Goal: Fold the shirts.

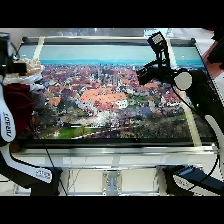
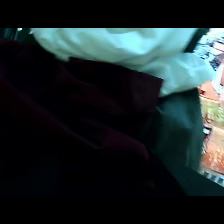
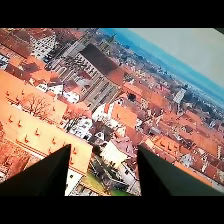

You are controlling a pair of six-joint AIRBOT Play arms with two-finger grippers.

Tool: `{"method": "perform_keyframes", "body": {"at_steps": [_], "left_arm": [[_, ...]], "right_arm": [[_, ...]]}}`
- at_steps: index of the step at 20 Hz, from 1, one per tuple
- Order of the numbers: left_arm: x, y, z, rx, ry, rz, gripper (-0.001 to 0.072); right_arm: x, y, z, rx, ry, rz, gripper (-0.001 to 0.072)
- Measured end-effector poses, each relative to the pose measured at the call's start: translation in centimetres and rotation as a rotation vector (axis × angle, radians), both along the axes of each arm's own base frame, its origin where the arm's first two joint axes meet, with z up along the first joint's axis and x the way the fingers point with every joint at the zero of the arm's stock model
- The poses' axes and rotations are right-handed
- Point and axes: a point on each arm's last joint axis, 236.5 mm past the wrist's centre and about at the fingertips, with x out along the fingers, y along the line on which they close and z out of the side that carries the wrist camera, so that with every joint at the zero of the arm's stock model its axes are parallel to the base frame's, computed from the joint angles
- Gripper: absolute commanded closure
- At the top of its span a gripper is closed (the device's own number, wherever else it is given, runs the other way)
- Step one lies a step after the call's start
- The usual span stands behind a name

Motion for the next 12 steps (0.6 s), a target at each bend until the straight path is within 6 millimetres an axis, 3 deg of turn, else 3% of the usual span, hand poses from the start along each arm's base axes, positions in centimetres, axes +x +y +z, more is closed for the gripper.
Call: {"method": "perform_keyframes", "body": {"at_steps": [3, 5, 8, 12], "left_arm": [[-1.4, 5.7, -1.9, -0.11, -0.09, 0.17, 0.0045], [-1.8, 8.0, -3.7, -0.218, -0.154, 0.249, 0.0044], [-2.3, 10.2, -6.4, -0.332, -0.2, 0.328, -0.0008], [-1.6, 11.6, -9.9, -0.405, -0.221, 0.369, -0.0004]], "right_arm": [[-0.2, 0.0, -0.4, 0.044, 0.042, -0.033, 0.0145], [-0.2, 0.0, -0.7, 0.069, 0.068, -0.054, 0.0144], [-0.1, 0.0, -1.2, 0.102, 0.097, -0.083, 0.0145], [0.0, 0.0, -1.3, 0.14, 0.12, -0.113, 0.0146]]}}
